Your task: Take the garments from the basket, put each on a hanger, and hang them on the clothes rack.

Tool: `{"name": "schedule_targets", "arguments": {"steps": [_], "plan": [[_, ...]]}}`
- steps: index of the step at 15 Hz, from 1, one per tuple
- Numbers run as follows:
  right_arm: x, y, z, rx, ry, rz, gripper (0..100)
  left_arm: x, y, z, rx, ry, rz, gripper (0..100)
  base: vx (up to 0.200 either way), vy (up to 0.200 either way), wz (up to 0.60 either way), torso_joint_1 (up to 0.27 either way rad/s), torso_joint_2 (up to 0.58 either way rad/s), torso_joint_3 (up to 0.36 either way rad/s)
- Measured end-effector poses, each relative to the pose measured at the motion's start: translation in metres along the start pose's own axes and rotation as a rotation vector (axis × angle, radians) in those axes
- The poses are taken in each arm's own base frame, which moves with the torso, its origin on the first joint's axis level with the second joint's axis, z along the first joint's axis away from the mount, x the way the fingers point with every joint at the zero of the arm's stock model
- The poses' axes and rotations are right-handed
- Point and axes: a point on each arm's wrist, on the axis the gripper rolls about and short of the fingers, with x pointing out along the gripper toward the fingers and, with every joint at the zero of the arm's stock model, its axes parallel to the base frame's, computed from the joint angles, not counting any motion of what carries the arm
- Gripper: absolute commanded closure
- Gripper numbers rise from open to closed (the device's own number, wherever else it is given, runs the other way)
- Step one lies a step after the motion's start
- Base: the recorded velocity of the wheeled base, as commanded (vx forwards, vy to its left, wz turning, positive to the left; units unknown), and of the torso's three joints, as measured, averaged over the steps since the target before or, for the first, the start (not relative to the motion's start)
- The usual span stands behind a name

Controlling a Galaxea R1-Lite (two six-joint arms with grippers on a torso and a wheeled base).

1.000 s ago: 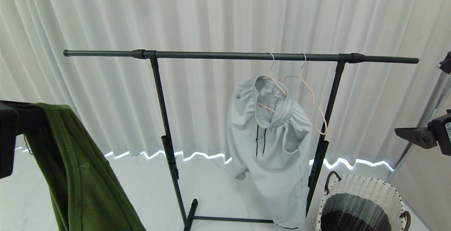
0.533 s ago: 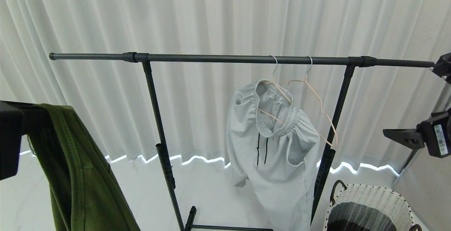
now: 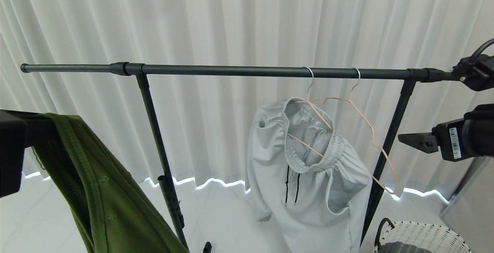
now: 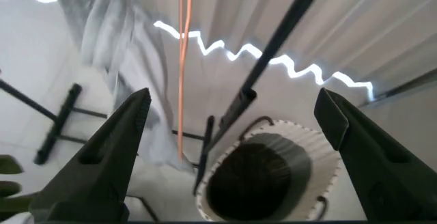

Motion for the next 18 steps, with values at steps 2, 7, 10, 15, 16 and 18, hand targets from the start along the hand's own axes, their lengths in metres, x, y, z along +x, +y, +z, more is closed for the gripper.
{"name": "schedule_targets", "arguments": {"steps": [2, 7, 10, 15, 16, 18], "plan": [[0.016, 0.006, 0.000, 0.055, 0.030, -0.003, 0, -0.001, 0.000, 0.000, 0.002, -0.004, -0.007, 100, 0.000, 0.000, 0.00, 0.000, 0.00, 0.000], [0.069, 0.023, 0.000, 0.129, 0.108, -0.025, 0, -0.004, -0.001, 0.000, 0.007, -0.014, -0.025, 100, 0.000, 0.000, 0.00, 0.000, 0.00, 0.000], [0.098, 0.028, 0.009, 0.148, 0.107, -0.034, 0, -0.006, -0.003, 0.000, 0.015, -0.022, -0.043, 100, 0.000, 0.000, 0.00, 0.000, 0.00, 0.000], [0.128, 0.027, 0.009, 0.153, 0.153, -0.071, 0, -0.008, -0.005, 0.000, 0.026, -0.030, -0.066, 100, 0.000, 0.000, 0.00, 0.000, 0.00, 0.000], [0.131, 0.028, 0.008, 0.151, 0.159, -0.072, 0, -0.008, -0.005, 0.000, 0.026, -0.030, -0.067, 100, 0.000, 0.000, 0.00, 0.000, 0.00, 0.000], [0.134, 0.029, 0.006, 0.147, 0.170, -0.072, 100, -0.008, -0.005, 0.000, 0.026, -0.031, -0.065, 100, 0.000, 0.000, 0.00, 0.000, 0.00, 0.000]]}}
